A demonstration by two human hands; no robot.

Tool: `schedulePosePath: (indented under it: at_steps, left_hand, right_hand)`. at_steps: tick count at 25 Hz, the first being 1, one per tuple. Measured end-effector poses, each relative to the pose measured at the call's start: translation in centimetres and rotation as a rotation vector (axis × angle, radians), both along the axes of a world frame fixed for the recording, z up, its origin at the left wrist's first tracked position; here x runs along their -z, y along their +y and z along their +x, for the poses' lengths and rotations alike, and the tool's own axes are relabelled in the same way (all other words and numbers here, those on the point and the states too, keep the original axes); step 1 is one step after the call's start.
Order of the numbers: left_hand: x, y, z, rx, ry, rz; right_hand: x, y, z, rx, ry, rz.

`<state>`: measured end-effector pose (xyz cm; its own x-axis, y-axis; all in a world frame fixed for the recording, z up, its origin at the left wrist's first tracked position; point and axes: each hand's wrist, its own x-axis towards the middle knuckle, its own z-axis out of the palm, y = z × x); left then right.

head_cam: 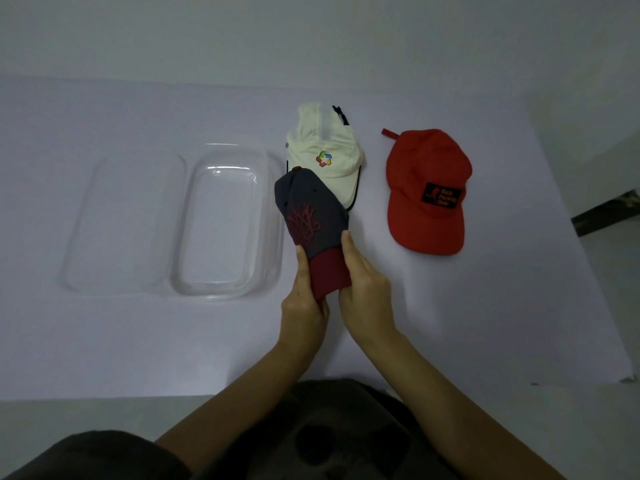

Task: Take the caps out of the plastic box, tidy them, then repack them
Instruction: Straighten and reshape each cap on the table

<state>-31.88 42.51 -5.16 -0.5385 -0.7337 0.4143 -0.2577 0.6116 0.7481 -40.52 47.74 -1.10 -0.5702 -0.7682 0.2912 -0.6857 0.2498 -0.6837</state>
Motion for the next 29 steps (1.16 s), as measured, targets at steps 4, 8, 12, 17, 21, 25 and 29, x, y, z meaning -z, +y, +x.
schedulePosePath:
  at_steps: [4,8,12,17,21,25,29]
  left_hand:
    - [-0.5,-0.8,0.2,0.006,-0.171,-0.269]
    - [-0.7,-1.7,-0.2,0.053,-0.349,-0.346]
    - [-1.9,-0.8,0.0,0.004,-0.259,0.319]
    - [-1.4,1.1,0.2,0.040,-0.134,0.377]
    - [0.7,0.1,1.4,0.071,-0.438,0.323]
    - [3.0,0.2,2.0,0.143,-0.511,0.304]
    - [5.0,0.1,3.6,0.244,-0.616,0.309]
  right_hand:
    - [0.3,1.7,-1.8,-0.040,-0.018,0.177]
    - [1.0,2.3,-1.2,0.023,-0.018,0.329]
    - [1.4,2.4,-0.2,0.019,-0.154,0.259]
    - [2.1,2.6,1.5,-0.019,-0.332,0.165]
    - [4.2,3.8,0.0,-0.100,-0.132,0.307]
    - [7.3,4.3,-0.1,-0.073,-0.079,0.392]
    - [8.3,5.5,-0.2,-0.194,-0.173,0.444]
